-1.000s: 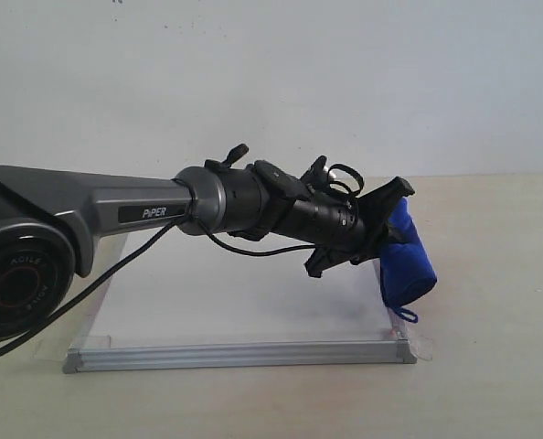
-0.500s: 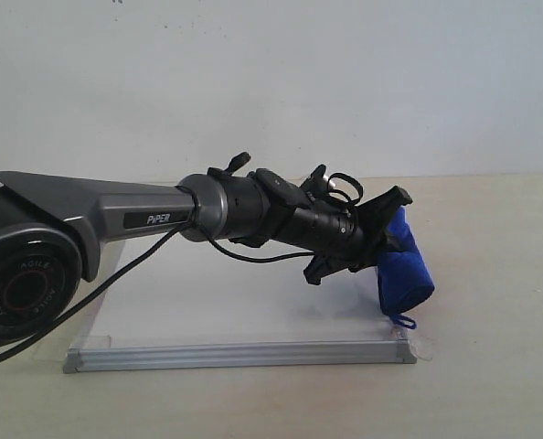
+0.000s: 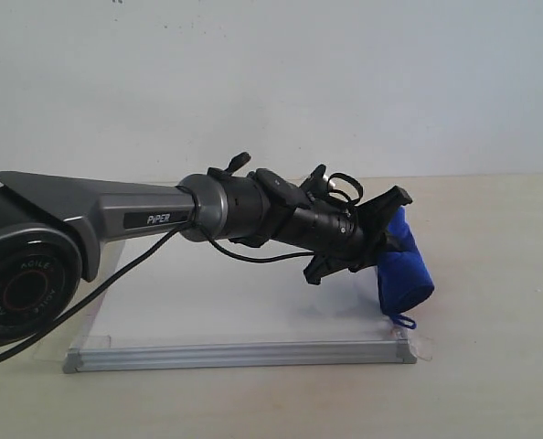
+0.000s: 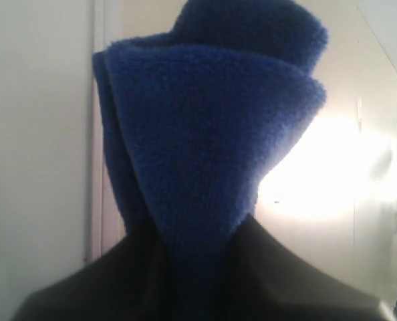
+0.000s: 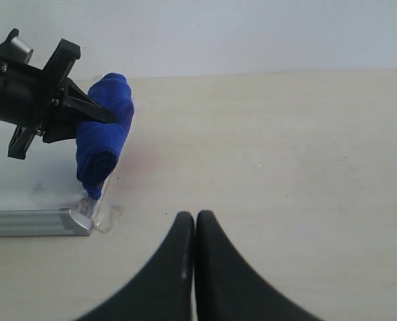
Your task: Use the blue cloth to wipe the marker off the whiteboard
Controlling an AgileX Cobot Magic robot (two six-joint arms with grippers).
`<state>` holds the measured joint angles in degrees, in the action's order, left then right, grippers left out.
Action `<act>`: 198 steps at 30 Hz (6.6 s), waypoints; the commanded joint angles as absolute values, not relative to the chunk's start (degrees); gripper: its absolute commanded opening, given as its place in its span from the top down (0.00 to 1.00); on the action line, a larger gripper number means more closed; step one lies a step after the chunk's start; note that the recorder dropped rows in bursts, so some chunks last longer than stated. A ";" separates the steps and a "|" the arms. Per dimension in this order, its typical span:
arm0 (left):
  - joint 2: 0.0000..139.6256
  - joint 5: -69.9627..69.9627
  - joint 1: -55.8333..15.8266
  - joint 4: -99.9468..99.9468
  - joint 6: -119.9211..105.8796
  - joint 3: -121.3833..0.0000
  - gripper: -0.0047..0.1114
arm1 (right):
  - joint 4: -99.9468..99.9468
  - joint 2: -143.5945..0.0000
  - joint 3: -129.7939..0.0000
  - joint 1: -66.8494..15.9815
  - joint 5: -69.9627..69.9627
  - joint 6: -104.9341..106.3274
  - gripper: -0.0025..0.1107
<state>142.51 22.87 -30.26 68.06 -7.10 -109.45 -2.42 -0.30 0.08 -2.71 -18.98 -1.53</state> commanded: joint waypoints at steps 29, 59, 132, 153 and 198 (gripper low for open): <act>141.19 23.78 -29.56 71.70 -10.04 -109.38 0.55 | -2.50 0.00 0.00 -2.32 -18.40 -1.30 0.98; 138.98 21.38 -30.53 65.01 -12.01 -109.38 0.92 | -2.50 0.00 0.00 -2.32 -18.40 -1.30 0.98; 33.84 6.72 -21.39 49.26 -44.70 -41.94 0.92 | -2.39 0.00 0.00 -2.32 -18.61 -1.30 0.98; 11.33 13.81 4.08 46.87 -25.24 -17.11 0.92 | -2.39 0.00 0.00 -2.32 -18.50 -1.30 0.98; 0.00 17.16 3.33 6.61 -4.27 0.00 0.92 | -2.39 0.00 0.00 -2.32 -18.50 -1.30 0.98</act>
<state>0.17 16.97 3.70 6.90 -4.07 -0.23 -2.42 -0.30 0.08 -2.71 -18.98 -1.53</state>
